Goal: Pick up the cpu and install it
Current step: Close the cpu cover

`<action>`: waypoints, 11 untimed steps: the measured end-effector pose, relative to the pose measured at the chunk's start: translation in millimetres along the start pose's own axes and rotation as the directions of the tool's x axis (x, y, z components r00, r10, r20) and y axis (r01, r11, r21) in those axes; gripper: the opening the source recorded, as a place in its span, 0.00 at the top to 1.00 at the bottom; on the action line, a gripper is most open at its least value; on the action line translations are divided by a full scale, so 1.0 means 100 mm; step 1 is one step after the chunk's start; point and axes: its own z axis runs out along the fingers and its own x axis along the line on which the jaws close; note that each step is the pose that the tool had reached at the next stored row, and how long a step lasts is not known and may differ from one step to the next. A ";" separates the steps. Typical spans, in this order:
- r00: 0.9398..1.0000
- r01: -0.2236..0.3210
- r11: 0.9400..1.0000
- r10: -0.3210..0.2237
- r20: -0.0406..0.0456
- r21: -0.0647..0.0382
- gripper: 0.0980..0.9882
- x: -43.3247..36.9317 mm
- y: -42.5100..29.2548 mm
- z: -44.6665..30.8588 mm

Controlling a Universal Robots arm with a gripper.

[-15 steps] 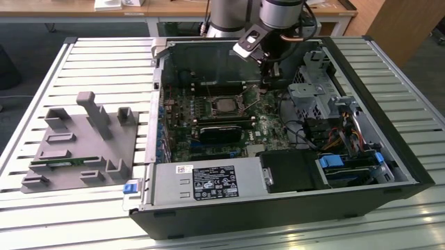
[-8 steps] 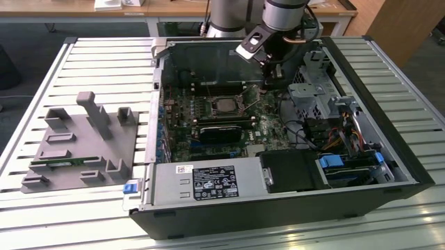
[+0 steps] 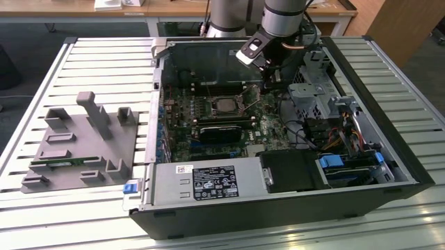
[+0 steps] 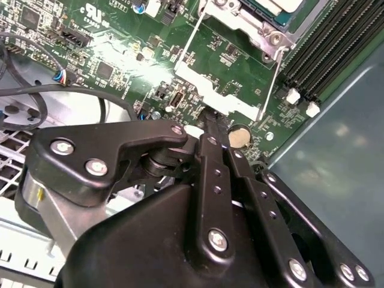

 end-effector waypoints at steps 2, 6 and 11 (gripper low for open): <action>1.000 0.000 1.000 0.000 0.000 0.000 0.98 -0.001 -0.003 -0.001; 1.000 0.000 1.000 0.000 0.000 0.000 0.98 0.000 -0.039 -0.005; 1.000 0.000 1.000 0.000 0.000 0.000 0.98 0.001 -0.101 -0.020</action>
